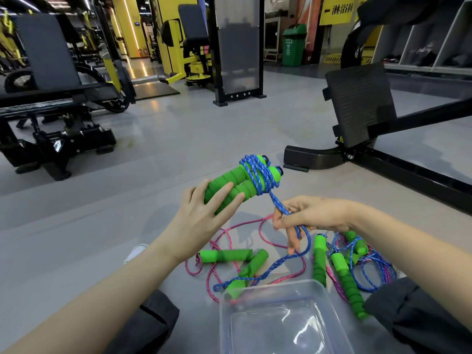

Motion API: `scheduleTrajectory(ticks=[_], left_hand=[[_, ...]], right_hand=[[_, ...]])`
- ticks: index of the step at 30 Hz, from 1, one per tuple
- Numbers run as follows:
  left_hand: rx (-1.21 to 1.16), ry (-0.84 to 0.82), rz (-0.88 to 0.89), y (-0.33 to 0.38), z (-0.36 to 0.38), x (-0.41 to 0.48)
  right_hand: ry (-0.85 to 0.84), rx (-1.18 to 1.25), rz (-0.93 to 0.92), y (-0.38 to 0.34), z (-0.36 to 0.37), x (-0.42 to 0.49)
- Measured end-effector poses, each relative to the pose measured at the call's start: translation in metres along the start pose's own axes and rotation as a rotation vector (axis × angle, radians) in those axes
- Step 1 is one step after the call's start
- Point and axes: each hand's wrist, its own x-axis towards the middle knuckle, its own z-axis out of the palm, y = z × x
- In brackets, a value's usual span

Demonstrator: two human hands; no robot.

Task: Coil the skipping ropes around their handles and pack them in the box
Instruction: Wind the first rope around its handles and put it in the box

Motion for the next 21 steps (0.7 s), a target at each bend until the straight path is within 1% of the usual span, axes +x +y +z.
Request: scheduleTrajectory(ticks=[3,7,9,11,14,16,18,21], left_hand=[[0.032,-0.035,-0.023,-0.002,0.000,0.002],[0.059,-0.066,-0.039,-0.002,-0.001,0.006],[0.070,-0.099,-0.028,0.000,0.000,0.007],[0.068,-0.135,0.000,0.001,-0.002,0.009],[0.054,-0.146,0.082,-0.003,-0.003,0.009],[0.033,-0.116,0.152,-0.002,-0.004,0.011],[-0.014,-0.078,0.229,0.004,-0.006,0.013],[-0.088,-0.039,0.329,0.014,-0.007,0.015]], right_hand=[[0.021,-0.148,-0.002,-0.004,-0.003,-0.002],[0.237,-0.407,-0.056,-0.008,-0.009,0.000],[0.360,-0.548,-0.131,-0.013,-0.009,0.000],[0.488,-0.675,-0.261,-0.016,-0.009,0.000],[0.658,-0.821,-0.423,-0.018,-0.014,0.001],[0.687,-0.837,-0.483,-0.017,-0.019,0.000],[0.669,-0.843,-0.502,-0.015,-0.020,-0.002],[0.642,-0.953,-0.476,-0.011,-0.021,-0.004]])
